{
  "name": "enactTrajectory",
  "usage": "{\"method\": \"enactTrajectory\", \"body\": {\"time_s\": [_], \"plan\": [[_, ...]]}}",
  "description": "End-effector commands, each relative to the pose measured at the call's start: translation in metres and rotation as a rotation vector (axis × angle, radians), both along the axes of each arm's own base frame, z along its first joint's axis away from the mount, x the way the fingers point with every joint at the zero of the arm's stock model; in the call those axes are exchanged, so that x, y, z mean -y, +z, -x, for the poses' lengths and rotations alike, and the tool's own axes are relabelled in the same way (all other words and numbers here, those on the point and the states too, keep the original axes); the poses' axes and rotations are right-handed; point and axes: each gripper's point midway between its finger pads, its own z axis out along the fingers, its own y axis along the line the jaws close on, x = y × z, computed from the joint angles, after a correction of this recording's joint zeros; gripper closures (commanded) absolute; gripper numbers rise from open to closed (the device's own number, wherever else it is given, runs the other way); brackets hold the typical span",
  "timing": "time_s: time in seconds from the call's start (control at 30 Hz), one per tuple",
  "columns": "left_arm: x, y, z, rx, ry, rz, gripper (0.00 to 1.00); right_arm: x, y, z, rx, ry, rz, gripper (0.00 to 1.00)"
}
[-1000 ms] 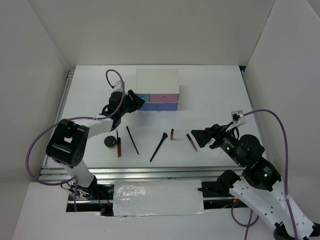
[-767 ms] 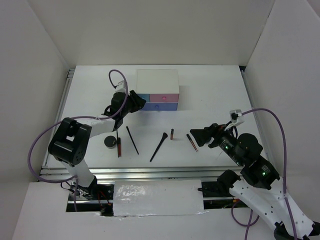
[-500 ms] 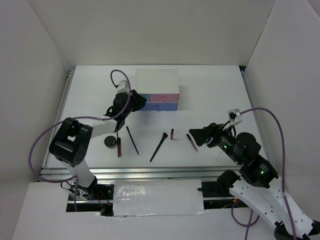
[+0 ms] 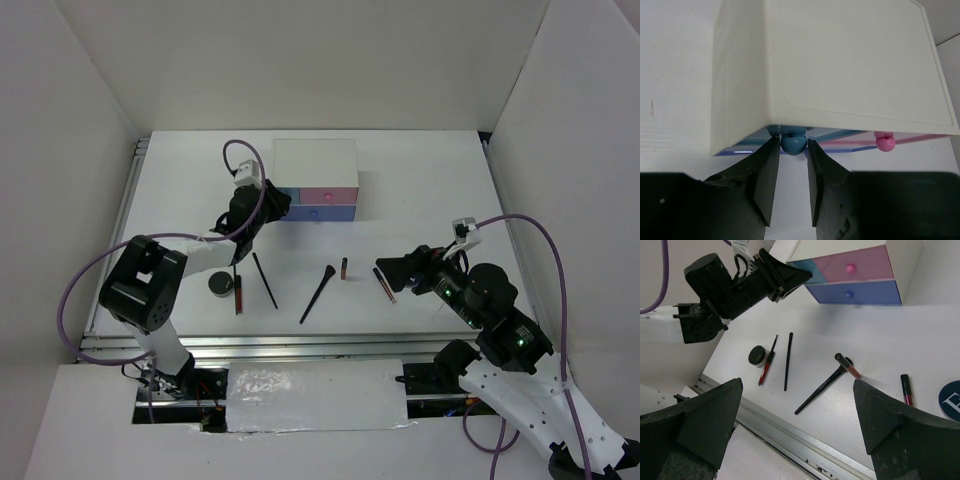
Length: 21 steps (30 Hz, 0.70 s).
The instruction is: Organize the makeup
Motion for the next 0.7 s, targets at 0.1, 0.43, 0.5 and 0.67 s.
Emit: {"method": "enactTrajectory", "body": {"time_s": [0.1, 0.43, 0.5, 0.67], "plan": [[0.007, 0.032, -0.019, 0.088, 0.010, 0.015, 0.61, -0.005, 0.008, -0.004, 0.039, 0.012, -0.012, 0.00], [0.013, 0.031, -0.012, 0.081, -0.001, 0.027, 0.89, -0.003, 0.007, -0.003, 0.038, 0.008, -0.008, 0.00], [0.012, 0.028, -0.007, 0.076, 0.003, 0.025, 0.95, -0.004, 0.007, -0.002, 0.039, 0.012, -0.010, 0.00], [0.017, 0.032, 0.003, 0.086, -0.011, 0.044, 0.98, -0.003, 0.008, -0.002, 0.040, 0.010, -0.015, 0.00]]}}
